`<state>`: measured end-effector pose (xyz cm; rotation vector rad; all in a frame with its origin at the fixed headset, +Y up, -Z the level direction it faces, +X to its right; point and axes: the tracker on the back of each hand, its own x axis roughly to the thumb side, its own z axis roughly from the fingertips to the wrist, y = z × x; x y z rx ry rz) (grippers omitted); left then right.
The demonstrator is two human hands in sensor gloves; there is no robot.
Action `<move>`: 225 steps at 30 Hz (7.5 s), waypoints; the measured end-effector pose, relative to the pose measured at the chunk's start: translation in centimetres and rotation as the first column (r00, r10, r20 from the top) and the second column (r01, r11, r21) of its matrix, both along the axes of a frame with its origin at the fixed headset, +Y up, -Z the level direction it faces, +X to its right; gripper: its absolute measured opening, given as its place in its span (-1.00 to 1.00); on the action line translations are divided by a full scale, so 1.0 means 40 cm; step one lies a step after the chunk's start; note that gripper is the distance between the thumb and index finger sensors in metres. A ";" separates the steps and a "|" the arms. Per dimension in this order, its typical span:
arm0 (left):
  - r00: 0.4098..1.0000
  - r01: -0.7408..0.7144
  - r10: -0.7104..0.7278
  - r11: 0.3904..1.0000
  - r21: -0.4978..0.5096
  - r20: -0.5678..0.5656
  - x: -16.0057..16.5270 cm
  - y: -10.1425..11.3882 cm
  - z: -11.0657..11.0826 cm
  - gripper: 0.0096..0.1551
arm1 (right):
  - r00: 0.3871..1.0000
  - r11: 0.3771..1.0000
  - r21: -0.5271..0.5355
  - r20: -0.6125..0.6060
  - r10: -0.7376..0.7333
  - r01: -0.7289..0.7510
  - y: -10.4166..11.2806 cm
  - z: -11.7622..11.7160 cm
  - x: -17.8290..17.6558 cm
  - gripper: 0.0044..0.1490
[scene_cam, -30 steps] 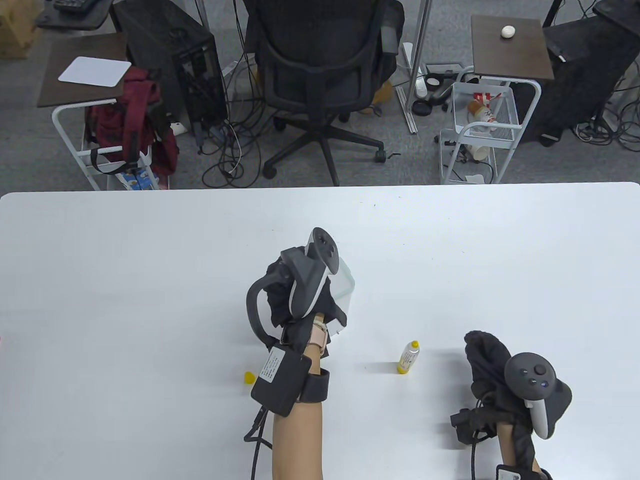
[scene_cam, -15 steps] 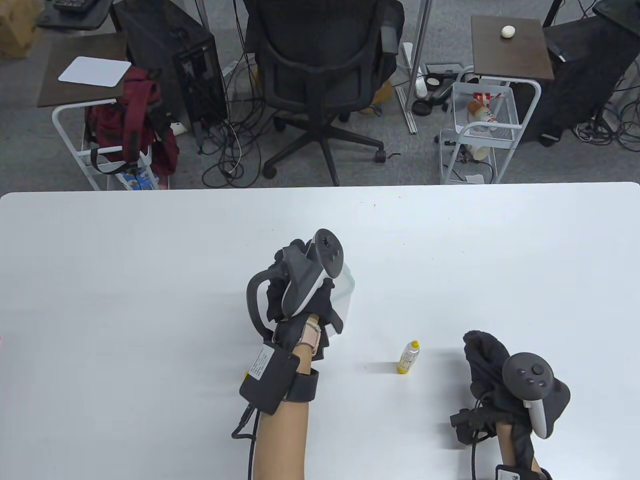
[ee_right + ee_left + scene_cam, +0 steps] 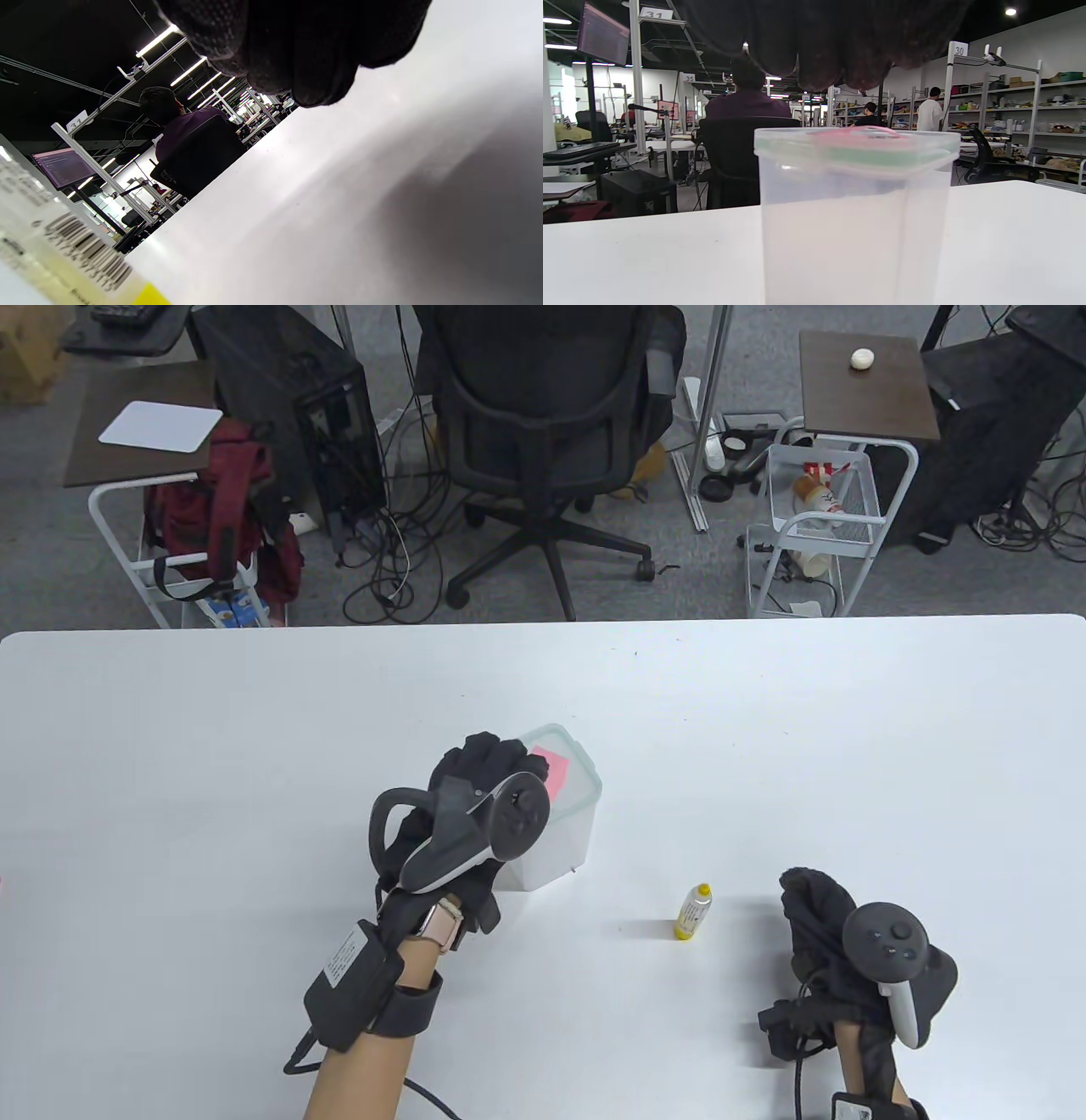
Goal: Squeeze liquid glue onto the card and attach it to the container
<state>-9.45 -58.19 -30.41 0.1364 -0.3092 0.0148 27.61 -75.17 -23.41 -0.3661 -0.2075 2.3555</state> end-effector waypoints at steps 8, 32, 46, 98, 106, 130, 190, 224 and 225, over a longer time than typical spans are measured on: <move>1.000 0.011 -0.010 0.998 -0.058 0.020 0.011 -0.049 -0.032 -0.40 | 1.000 1.000 -0.017 0.016 0.005 -0.004 -0.003 -0.002 -0.012 -0.56; 0.977 -0.182 0.188 0.981 -0.068 0.098 -0.046 -0.062 -0.112 -0.53 | 0.999 0.999 0.042 0.031 0.016 -0.017 0.026 -0.008 -0.048 -0.56; 0.978 -0.089 0.117 0.983 -0.163 0.174 -0.051 -0.087 -0.157 -0.49 | 0.941 0.867 0.459 -0.162 0.297 -0.194 0.352 0.013 -0.286 -0.53; 0.975 -0.092 0.121 0.984 -0.153 0.188 -0.050 -0.101 -0.150 -0.52 | 0.541 0.590 0.426 -0.244 0.805 -0.686 0.341 -0.191 -0.599 -0.54; 0.976 -0.081 0.108 0.986 -0.144 0.188 -0.047 -0.102 -0.148 -0.52 | 0.523 0.610 0.521 -0.324 0.788 -0.597 0.333 -0.169 -0.624 -0.51; 0.979 -0.096 0.120 0.985 -0.146 0.164 -0.043 -0.103 -0.143 -0.52 | 0.610 0.734 0.452 -0.414 0.676 -0.506 0.343 -0.158 -0.626 -0.54; 0.980 -0.104 0.124 0.986 -0.131 0.158 -0.042 -0.106 -0.138 -0.52 | 0.640 0.721 0.292 -0.332 0.693 -0.629 0.345 -0.200 -0.613 -0.53; 0.978 -0.113 0.134 0.985 -0.131 0.160 -0.043 -0.107 -0.136 -0.52 | 0.495 0.639 0.433 -0.406 0.768 -0.636 0.349 -0.133 -0.654 -0.53; 0.978 -0.113 0.134 0.985 -0.131 0.161 -0.043 -0.107 -0.136 -0.52 | 0.500 0.649 0.444 -0.415 0.760 -0.617 0.350 -0.129 -0.653 -0.53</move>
